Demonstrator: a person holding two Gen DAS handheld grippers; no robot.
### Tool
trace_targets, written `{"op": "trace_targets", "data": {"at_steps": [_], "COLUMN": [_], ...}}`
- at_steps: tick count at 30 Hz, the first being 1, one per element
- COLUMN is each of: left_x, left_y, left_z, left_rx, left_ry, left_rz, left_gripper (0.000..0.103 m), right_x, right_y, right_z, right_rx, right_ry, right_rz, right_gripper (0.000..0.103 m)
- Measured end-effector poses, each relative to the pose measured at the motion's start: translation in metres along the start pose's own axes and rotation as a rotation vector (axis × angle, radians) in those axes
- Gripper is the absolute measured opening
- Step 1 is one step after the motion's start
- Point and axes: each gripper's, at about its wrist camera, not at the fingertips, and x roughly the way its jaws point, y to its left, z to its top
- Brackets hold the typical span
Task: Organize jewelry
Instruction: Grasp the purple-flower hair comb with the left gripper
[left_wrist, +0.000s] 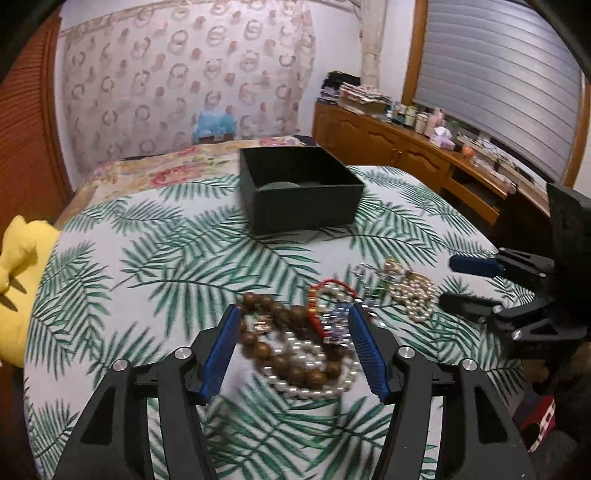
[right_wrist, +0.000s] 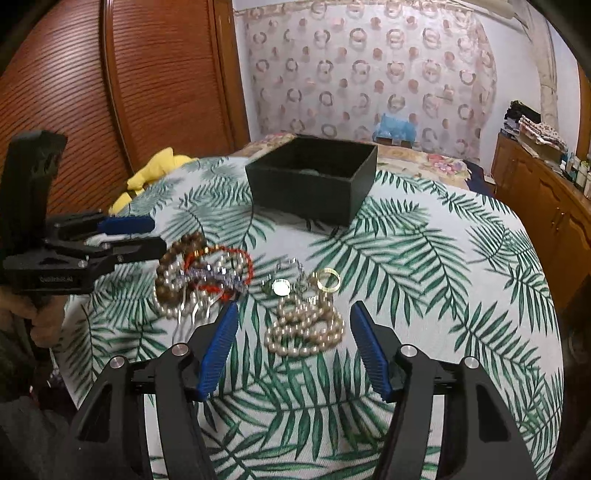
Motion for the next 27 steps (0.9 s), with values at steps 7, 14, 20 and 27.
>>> {"op": "trace_targets", "data": {"at_steps": [7,14,20,27], "left_x": [0.019,0.035,0.047,0.050], "left_y": [-0.024,-0.033,-0.026,-0.026], "left_z": [0.005,0.009,0.012,0.006], "left_rx": [0.070,0.115,0.115,0.126], "left_ry": [0.050,0.098,0.137,0.162], "left_rz": [-0.059,-0.089,-0.076,-0.092], "left_gripper": [0.030,0.028,0.028,0.030], "right_x": [0.002,0.001,0.001,0.002], "right_y": [-0.006,-0.008,-0.009,-0.010], "right_z": [-0.012,-0.020,-0.020,-0.020], "right_rx": [0.016,0.027,0.028,0.033], "right_ry": [0.030,0.034,0.034,0.034], "right_rz": [-0.008,0.002,0.007,0.011], "right_gripper": [0.065,0.065,0.065,0.065]}}
